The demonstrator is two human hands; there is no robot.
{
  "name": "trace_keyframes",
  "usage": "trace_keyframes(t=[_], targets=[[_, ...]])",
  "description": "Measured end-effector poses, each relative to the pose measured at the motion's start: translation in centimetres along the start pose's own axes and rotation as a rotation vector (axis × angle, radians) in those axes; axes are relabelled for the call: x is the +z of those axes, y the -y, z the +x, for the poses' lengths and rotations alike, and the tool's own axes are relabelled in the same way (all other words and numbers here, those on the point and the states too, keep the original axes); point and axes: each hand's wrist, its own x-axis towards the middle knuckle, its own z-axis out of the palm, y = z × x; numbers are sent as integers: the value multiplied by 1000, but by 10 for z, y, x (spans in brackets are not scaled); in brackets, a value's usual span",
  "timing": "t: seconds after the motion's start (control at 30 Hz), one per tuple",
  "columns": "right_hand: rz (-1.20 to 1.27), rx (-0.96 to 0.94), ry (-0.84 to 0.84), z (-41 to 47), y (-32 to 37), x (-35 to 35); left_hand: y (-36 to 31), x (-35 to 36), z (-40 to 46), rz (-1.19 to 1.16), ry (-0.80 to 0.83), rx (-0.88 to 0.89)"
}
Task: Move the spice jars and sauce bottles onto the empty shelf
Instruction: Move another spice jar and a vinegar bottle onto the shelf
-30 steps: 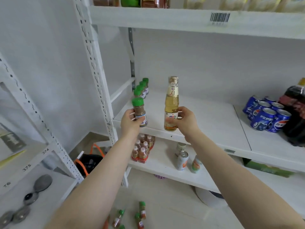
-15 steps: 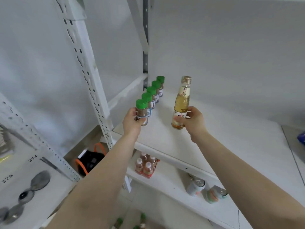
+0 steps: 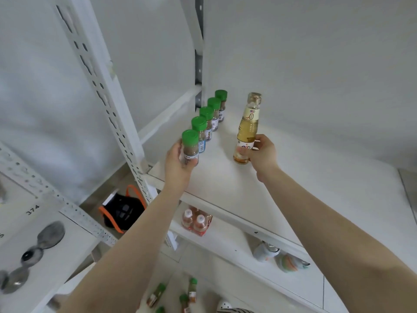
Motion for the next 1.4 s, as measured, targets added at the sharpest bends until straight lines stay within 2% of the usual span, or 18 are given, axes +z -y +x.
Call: trace_keyframes(t=[0.07, 0.13, 0.17, 0.23, 0.3, 0.4, 0.53, 0.7, 0.8, 1.07, 1.23, 1.4], targets=[[-4, 8, 1, 0, -2, 0, -14, 2, -16, 74, -127, 23], [-6, 8, -1, 2, -3, -2, -31, 12, -37, 80, -246, 148], [-10, 7, -3, 3, -3, -3, -38, 20, -45, 75, -226, 211], [-16, -1, -1, 6, -2, -7, -39, 40, -52, 41, -61, 253], [-26, -13, 13, 14, 0, -11, -33, 65, -41, 6, 88, 203], [-60, -27, 43, 34, 3, -17, -25, 104, -10, 34, 166, 146], [-119, -55, 71, 70, 2, -17, -15, 144, 39, -47, 132, 65], [-138, -63, 117, 110, -8, -13, -4, 159, 82, -156, 109, 91], [-150, -96, 139, 120, -12, -7, 5, 163, 98, -228, 156, 106], [-206, -147, 254, 135, 8, -6, 15, 168, 121, -227, 85, 119], [-101, -276, 202, 142, 50, -16, 18, 172, 126, -201, 63, 118], [-102, -302, 186, 146, 61, -11, 27, 178, 132, -182, 43, 102]])
